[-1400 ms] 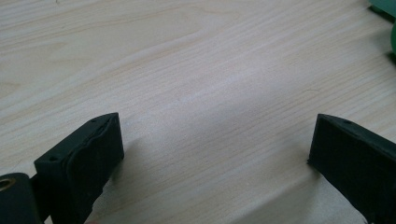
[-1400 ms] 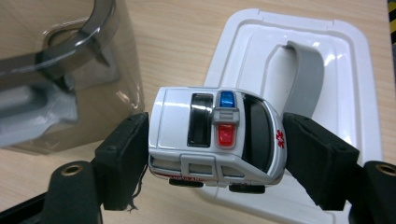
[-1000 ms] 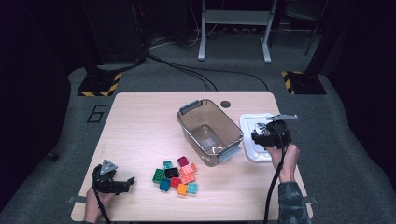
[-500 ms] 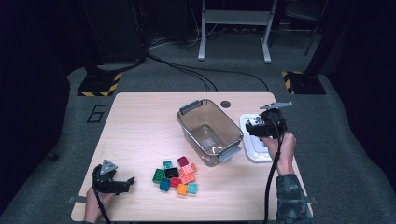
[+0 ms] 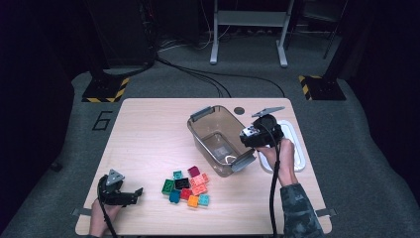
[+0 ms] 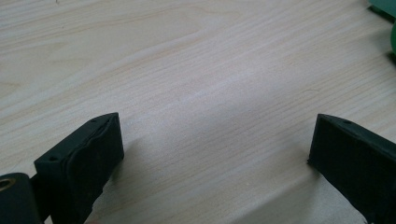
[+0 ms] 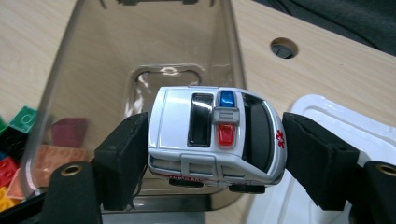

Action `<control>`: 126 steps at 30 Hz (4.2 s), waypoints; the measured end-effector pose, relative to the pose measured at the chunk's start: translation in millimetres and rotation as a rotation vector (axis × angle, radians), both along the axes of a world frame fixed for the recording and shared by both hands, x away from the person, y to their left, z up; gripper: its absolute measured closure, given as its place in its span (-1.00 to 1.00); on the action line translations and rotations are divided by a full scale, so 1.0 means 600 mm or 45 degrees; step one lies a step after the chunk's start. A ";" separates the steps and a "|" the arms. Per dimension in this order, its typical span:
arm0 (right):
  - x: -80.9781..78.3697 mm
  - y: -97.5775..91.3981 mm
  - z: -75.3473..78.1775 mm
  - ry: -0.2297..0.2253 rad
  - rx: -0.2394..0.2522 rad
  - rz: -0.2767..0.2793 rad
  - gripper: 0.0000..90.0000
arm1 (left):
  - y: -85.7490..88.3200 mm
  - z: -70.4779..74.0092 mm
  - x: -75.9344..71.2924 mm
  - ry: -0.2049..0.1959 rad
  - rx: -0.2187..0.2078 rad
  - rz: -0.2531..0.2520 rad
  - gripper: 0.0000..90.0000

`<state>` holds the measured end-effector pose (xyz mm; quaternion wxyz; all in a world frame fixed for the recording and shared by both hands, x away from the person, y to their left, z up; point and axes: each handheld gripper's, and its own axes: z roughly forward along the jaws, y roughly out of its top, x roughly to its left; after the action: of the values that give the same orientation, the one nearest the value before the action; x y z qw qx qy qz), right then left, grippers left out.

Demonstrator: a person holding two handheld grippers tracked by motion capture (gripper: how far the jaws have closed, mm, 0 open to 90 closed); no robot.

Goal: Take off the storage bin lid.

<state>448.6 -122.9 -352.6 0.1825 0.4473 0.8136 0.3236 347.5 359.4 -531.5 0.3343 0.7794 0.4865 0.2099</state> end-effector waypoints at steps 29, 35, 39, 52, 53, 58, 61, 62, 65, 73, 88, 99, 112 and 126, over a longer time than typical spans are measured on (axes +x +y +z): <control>-0.023 0.088 -0.050 0.207 -0.023 0.192 -0.46 | 0.000 -0.001 0.000 -0.008 -0.002 0.004 -0.94; -0.025 0.086 -0.052 0.221 -0.030 0.182 -0.46 | 0.000 -0.001 0.000 -0.008 -0.002 0.005 -0.94; -0.025 0.086 -0.052 0.213 -0.038 0.176 -0.46 | 0.000 -0.001 0.000 -0.008 -0.002 0.005 -0.94; -0.028 0.082 -0.047 0.179 -0.051 0.140 -0.56 | 0.000 -0.001 0.001 -0.010 -0.006 0.005 -0.94; -0.029 0.080 -0.044 0.176 -0.045 0.145 -0.58 | 0.000 -0.001 0.001 -0.010 -0.005 0.003 -0.94; -0.040 0.062 -0.031 0.118 0.000 0.123 -0.71 | 0.000 -0.001 0.001 -0.011 -0.008 0.004 -0.93; -0.050 0.050 -0.027 0.088 0.029 0.109 -0.76 | 0.000 -0.001 0.001 -0.011 -0.007 0.004 -0.93; -0.055 0.043 -0.026 0.074 0.046 0.101 -0.78 | 0.000 0.000 0.001 -0.005 -0.005 0.001 -0.93; -0.069 0.026 -0.025 0.038 0.069 0.075 -0.85 | 0.000 0.000 0.000 -0.002 -0.005 0.000 -0.93; -0.111 -0.028 -0.041 -0.052 0.110 -0.007 -0.92 | -0.001 -0.001 0.000 -0.008 -0.012 0.009 -0.93; -0.160 -0.113 -0.139 -0.083 0.144 -0.195 -0.93 | -0.001 -0.001 0.000 -0.008 -0.011 0.010 -0.93; -0.157 -0.136 -0.231 -0.048 0.149 -0.303 -0.93 | -0.001 -0.001 0.000 -0.006 -0.010 0.010 -0.93; -0.149 -0.144 -0.292 -0.052 0.089 -0.369 -0.96 | -0.001 0.000 0.000 -0.005 -0.009 0.009 -0.93; -0.146 -0.136 -0.294 -0.049 0.034 -0.364 -0.97 | -0.005 0.000 -0.003 0.001 -0.008 0.044 -0.93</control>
<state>361.2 -204.5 -529.3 0.2364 0.5547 0.7336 0.3135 345.5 356.4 -531.3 0.3329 0.7700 0.5006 0.2139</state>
